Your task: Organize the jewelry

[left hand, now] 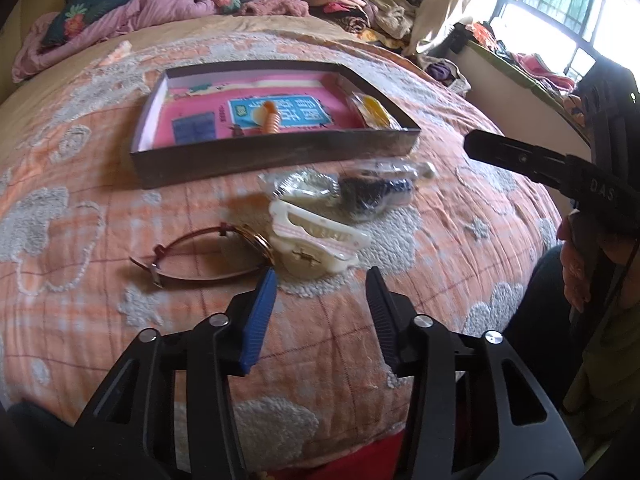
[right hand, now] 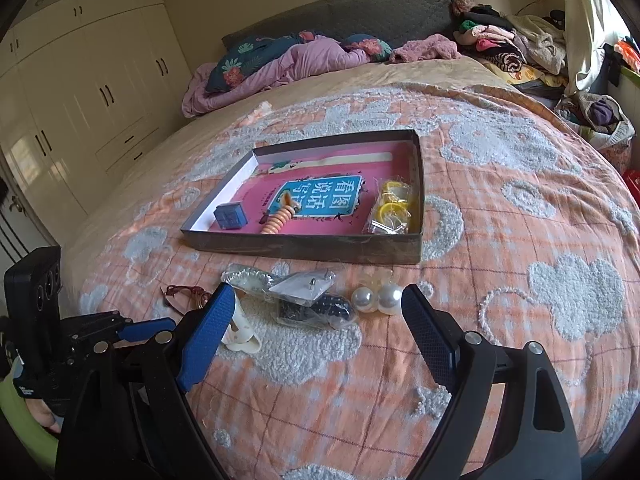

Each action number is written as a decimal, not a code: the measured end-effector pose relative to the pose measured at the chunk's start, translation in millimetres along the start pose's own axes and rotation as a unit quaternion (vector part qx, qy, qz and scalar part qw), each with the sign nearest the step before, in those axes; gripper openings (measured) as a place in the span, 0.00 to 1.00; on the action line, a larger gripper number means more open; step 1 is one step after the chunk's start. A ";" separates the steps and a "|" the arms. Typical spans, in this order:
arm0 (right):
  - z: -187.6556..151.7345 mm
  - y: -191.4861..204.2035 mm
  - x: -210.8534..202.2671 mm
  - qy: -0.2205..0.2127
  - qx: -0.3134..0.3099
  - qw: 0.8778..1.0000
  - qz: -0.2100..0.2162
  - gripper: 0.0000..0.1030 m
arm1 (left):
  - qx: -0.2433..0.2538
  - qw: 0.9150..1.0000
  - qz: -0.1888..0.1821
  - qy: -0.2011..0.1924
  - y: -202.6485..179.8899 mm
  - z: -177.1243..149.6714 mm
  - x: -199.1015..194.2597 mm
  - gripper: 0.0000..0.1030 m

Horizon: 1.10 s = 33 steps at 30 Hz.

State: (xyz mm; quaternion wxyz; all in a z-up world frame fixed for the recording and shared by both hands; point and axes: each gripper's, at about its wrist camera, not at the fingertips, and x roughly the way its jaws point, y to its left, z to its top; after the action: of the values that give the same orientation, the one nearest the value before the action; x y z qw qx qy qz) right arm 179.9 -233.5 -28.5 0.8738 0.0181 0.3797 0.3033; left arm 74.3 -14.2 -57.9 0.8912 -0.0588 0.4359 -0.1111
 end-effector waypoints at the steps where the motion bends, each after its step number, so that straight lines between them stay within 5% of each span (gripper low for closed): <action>1: -0.4 0.3 0.6 0.001 -0.001 1.000 0.000 0.82 | 0.001 1.000 -0.003 0.001 -0.5 -0.4 1.6 0.33; 12: -2.1 1.0 5.3 0.006 -0.003 1.000 0.000 0.82 | -0.010 0.999 -0.017 0.032 1.3 -0.8 32.8 0.33; 20: -4.3 -1.7 12.7 0.015 0.004 1.000 0.006 0.82 | -0.019 0.999 -0.003 0.031 6.1 8.4 47.2 0.61; 33: -6.2 9.7 52.3 0.054 0.003 0.998 0.022 0.81 | -0.012 1.000 0.007 0.015 8.8 20.0 62.5 0.68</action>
State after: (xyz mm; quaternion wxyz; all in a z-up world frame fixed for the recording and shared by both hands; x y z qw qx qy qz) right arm 198.2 -198.4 -64.5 0.8452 0.0122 0.4267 0.3217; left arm 128.6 -21.1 -95.1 0.8843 -0.0647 0.4513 -0.1007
